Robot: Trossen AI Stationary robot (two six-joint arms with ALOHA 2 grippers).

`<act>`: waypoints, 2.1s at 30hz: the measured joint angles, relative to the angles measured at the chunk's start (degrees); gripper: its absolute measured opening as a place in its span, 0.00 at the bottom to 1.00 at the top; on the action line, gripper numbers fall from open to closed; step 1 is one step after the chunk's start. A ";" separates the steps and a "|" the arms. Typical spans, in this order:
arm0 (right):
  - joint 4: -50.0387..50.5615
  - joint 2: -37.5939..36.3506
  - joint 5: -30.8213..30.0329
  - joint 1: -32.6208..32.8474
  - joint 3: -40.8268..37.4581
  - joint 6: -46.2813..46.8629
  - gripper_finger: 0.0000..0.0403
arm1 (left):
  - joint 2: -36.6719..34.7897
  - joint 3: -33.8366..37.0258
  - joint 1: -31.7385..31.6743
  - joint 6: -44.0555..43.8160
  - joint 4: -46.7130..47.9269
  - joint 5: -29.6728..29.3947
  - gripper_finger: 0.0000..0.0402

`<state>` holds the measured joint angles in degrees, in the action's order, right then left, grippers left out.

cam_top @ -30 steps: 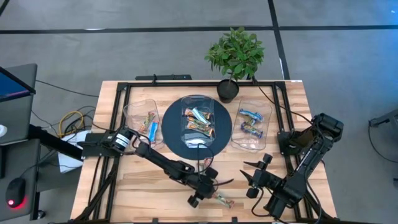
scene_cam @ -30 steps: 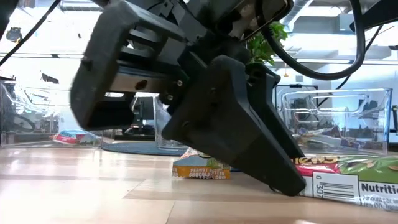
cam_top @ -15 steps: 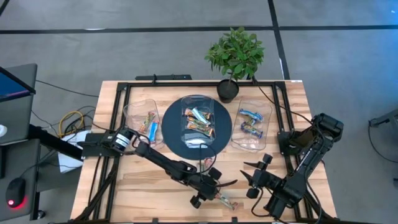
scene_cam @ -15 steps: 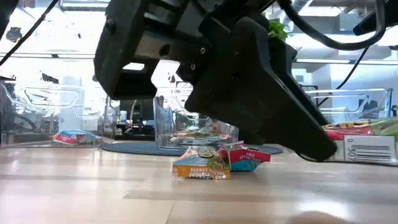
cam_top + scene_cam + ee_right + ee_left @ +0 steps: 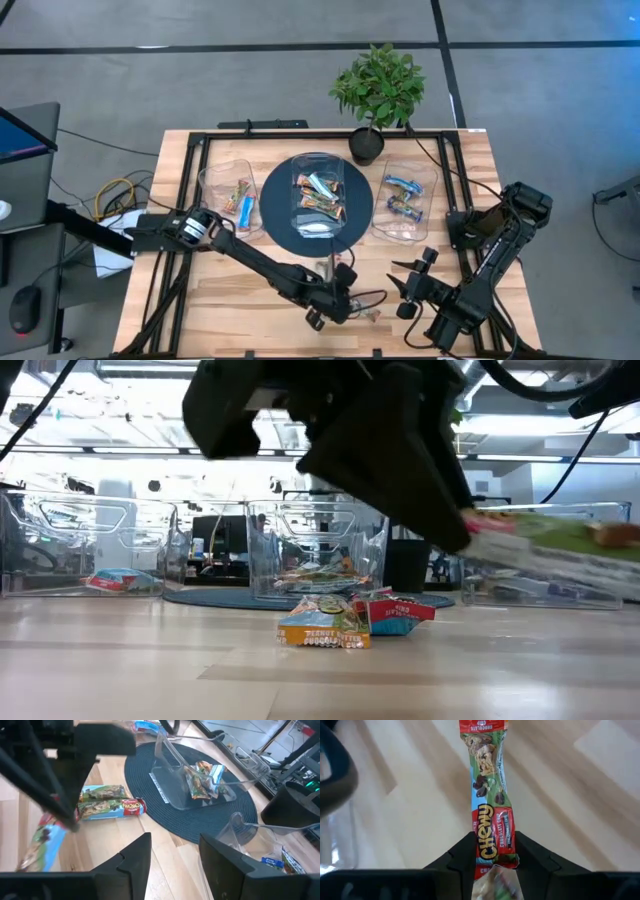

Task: Pick and place Granola Bars by type
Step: Put the red granola bar into the left transparent bin

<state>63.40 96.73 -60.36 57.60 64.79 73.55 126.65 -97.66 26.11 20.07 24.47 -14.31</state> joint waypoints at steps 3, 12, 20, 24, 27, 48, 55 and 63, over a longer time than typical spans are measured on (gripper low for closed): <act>-0.02 0.00 0.00 0.02 0.00 -0.01 0.39 | 0.00 -2.85 -0.02 -0.04 5.83 -1.40 0.26; -0.31 0.00 0.00 0.01 0.00 -0.01 0.39 | -1.39 -12.43 -0.02 -2.70 28.01 -4.48 0.25; -0.70 0.04 0.07 0.00 0.00 -0.01 0.38 | -7.39 -14.96 0.03 -8.89 42.22 -4.48 0.25; -1.00 0.04 0.22 0.00 0.00 -0.01 0.38 | -11.69 -14.65 0.28 -14.01 49.05 -5.53 0.25; -1.12 0.07 0.24 0.00 -0.02 -0.01 0.38 | -14.75 -14.65 0.35 -19.34 55.60 -8.21 0.25; -1.54 0.09 0.28 -0.01 -0.06 -0.01 0.37 | -40.46 11.77 -2.05 -46.13 65.54 -24.64 0.25; -1.75 0.09 0.28 -1.74 -0.07 -0.29 0.37 | -52.22 28.79 -5.20 -58.39 65.55 -25.56 0.25; -2.19 0.09 0.28 -5.04 -0.07 -0.54 0.36 | -59.19 40.39 -8.02 -78.20 64.35 -28.86 0.25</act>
<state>61.21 96.82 -60.07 52.56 64.73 73.01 67.46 -57.28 18.08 -58.13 88.81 -43.17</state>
